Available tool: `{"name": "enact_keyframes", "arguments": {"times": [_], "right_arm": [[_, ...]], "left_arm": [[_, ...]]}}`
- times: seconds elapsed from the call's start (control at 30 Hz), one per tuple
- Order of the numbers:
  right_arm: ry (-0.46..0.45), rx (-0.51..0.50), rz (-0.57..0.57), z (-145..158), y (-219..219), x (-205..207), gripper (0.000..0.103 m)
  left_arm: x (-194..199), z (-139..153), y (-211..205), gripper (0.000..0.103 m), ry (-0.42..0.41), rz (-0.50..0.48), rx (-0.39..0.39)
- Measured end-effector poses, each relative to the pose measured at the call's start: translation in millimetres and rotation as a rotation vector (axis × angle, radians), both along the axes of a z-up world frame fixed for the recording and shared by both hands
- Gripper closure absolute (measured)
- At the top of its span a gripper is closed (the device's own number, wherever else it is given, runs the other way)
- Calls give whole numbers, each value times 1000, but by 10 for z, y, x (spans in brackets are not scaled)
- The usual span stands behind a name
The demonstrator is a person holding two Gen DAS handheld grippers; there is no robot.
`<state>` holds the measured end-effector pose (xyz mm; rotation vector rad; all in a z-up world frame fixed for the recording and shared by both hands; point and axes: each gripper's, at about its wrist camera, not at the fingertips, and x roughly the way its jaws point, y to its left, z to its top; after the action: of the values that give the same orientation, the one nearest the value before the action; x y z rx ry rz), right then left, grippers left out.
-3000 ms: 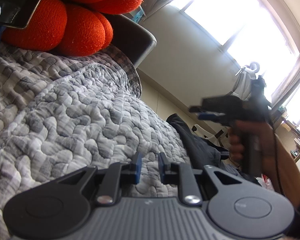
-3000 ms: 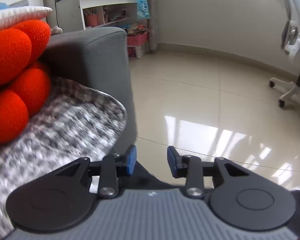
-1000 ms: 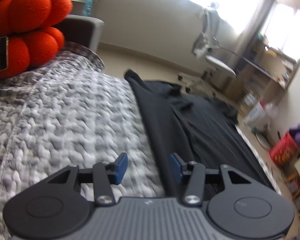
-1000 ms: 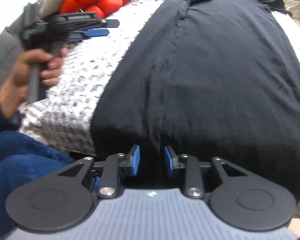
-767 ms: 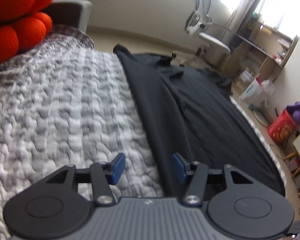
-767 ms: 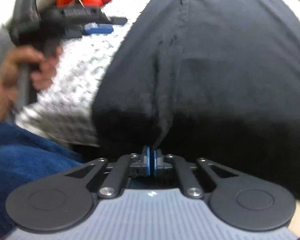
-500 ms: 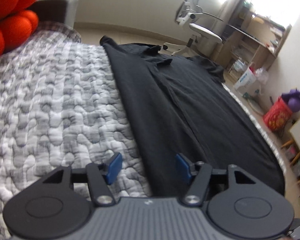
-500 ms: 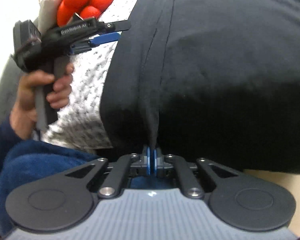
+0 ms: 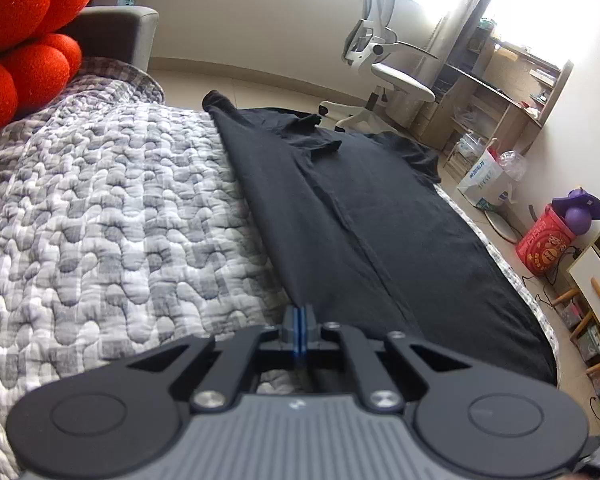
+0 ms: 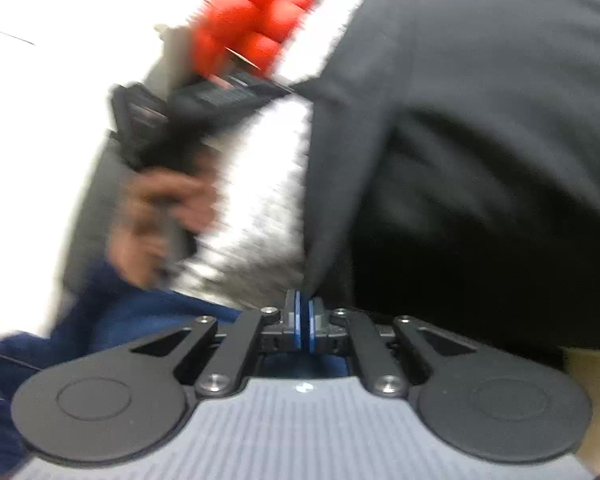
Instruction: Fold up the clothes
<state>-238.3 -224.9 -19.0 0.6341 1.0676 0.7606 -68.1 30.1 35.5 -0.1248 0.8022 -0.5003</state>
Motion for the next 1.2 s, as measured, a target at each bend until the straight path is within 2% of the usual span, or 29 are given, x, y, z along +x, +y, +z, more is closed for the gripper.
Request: {"name": "enact_keyframes", "arguments": {"times": [0.07, 0.17, 0.23, 0.33, 0.4, 0.47, 0.5, 0.53, 0.57, 0.6, 0.7, 0.73, 0.83, 0.9, 1.07, 1.2], "right_arm": [[33, -111, 1, -134, 31, 22, 96], [48, -94, -14, -189, -7, 19, 92], [42, -97, -3, -211, 6, 25, 91], [34, -126, 16, -265, 46, 52, 91], [38, -119, 11, -315, 38, 71, 91], [29, -115, 9, -326, 63, 79, 91], [23, -117, 13, -315, 57, 81, 91], [17, -118, 15, -306, 55, 84, 92], [15, -119, 14, -311, 90, 107, 92], [15, -98, 11, -294, 68, 108, 92], [-41, 54, -2, -153, -3, 80, 94], [-57, 56, 4, -121, -4, 82, 94], [-37, -119, 42, -209, 88, 147, 92], [-12, -181, 66, -279, 107, 158, 88], [16, -175, 34, -266, -154, 127, 87], [-69, -160, -32, 42, -445, 99, 87]], "left_arm": [[11, -79, -62, 102, 15, -5, 42], [14, -129, -14, 99, 38, 6, 19], [33, -133, 41, 93, 54, 15, -14], [37, -145, 66, 82, 65, 16, -42], [18, -137, 45, 70, 65, 2, -48], [-6, -131, 11, 66, 57, -14, -42], [-22, -133, -16, 70, 46, -23, -24], [-35, -136, -40, 79, 38, -31, -8], [-42, -137, -49, 102, 42, -37, 4], [-48, -135, -53, 101, 44, -40, 12], [-65, -92, 31, 101, 42, -26, -23], [-69, -80, 57, 101, 41, -22, -33], [-74, -70, 93, 101, 46, -10, -28], [-77, -63, 116, 100, 49, -2, -25], [-86, -46, 176, 94, 57, 18, -16], [-93, -28, 221, 87, 62, 34, -9]]}}
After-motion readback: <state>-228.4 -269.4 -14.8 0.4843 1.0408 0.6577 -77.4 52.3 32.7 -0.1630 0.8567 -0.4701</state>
